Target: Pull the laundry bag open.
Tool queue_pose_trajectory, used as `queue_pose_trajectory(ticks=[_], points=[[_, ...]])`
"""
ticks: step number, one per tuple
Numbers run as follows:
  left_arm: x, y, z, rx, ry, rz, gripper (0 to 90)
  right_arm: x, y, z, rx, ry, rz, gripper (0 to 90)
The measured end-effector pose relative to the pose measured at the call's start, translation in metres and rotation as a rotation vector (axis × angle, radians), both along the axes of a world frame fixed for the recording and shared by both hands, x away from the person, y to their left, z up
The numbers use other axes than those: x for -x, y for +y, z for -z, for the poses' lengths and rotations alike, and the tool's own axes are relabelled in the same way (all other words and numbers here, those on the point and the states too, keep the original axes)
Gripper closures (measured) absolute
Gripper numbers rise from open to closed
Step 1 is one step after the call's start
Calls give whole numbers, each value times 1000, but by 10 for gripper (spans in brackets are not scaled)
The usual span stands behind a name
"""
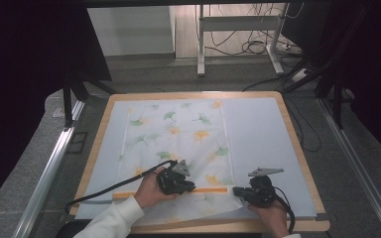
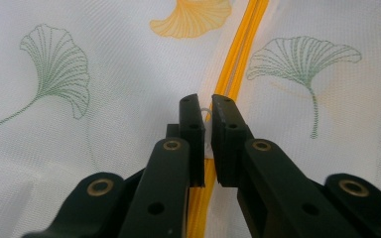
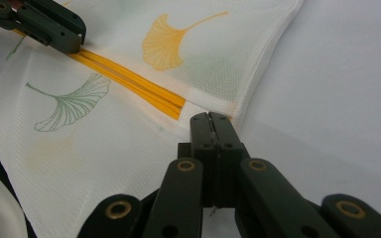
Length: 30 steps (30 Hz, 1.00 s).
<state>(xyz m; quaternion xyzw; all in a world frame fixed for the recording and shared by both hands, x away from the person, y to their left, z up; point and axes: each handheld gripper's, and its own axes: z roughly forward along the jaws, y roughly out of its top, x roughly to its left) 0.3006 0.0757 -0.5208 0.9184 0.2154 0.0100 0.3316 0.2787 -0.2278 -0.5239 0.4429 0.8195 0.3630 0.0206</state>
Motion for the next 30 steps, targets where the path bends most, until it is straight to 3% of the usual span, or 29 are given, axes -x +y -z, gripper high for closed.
queue_pose_trajectory(ticks=[4, 7, 30], points=[[0, 2, 0, 1, 3, 0, 853, 0, 0, 0, -1, 0, 1, 898], [0, 6, 1, 29, 26, -18, 853, 0, 0, 0, -1, 0, 0, 898], [3, 16, 1, 20, 26, -37, 853, 0, 0, 0, 1, 0, 0, 898]])
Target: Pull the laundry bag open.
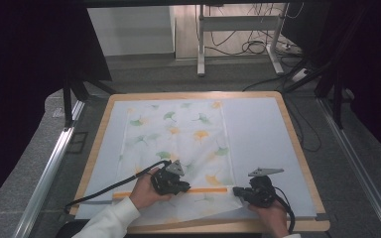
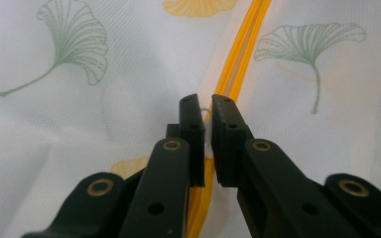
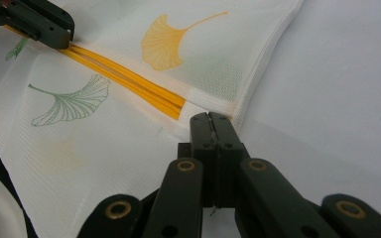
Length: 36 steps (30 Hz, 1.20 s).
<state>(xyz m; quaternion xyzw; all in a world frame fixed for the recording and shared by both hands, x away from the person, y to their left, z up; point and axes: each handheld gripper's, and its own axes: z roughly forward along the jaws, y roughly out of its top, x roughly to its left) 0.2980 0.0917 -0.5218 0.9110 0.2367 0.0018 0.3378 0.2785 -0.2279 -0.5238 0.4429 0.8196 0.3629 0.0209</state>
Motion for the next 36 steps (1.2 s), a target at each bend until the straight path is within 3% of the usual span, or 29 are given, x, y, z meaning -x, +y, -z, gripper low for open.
queue_pose_trajectory(ticks=[10, 13, 34, 36], points=[[1, 6, -1, -21, -13, -17, 853, 0, 0, 0, -1, -2, -2, 898], [-1, 13, 1, -13, 6, -32, 853, 0, 0, 0, 2, 0, 0, 898], [2, 26, 0, -19, 16, -47, 853, 0, 0, 0, 2, 0, 1, 898], [4, 29, 0, -39, 2, -49, 853, 0, 0, 0, 0, -1, 0, 898]])
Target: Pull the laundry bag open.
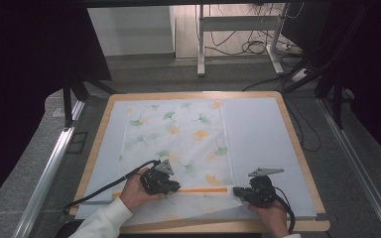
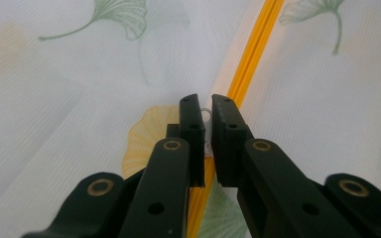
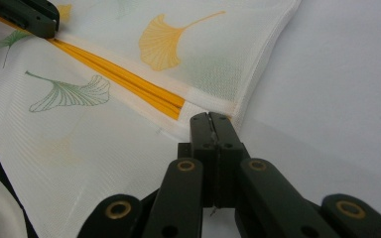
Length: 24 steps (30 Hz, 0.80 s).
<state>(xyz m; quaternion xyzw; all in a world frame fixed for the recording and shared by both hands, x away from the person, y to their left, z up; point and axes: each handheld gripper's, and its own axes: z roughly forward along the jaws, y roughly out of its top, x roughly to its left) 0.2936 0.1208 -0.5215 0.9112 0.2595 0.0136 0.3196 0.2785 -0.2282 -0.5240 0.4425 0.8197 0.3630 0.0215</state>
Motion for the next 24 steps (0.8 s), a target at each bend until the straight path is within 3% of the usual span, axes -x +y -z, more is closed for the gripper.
queue_pose_trajectory(ticks=[24], points=[[9, 37, 2, 9, 20, -56, 853, 1, 1, 0, 1, -1, 6, 898]])
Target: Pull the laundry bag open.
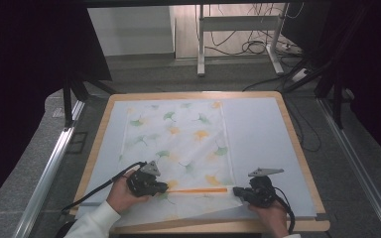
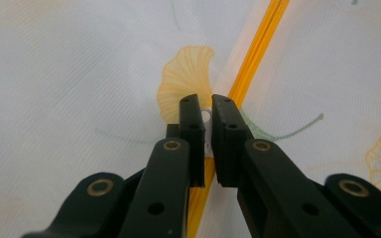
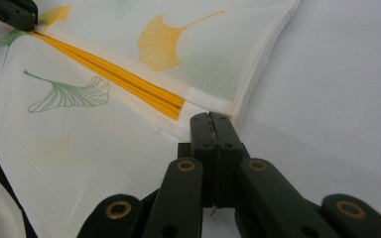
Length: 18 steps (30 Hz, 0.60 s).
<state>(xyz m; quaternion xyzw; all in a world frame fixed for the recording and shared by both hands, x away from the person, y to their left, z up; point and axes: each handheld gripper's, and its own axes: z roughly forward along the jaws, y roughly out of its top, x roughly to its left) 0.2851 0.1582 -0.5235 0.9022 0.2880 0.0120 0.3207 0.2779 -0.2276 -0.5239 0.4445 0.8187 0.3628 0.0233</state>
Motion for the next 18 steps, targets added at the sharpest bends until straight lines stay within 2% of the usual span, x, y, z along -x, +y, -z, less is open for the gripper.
queue_pose_trajectory(ticks=[18], points=[[7, 34, 2, 12, 12, -52, 853, 0, 0, 0, 2, -3, 1, 897]])
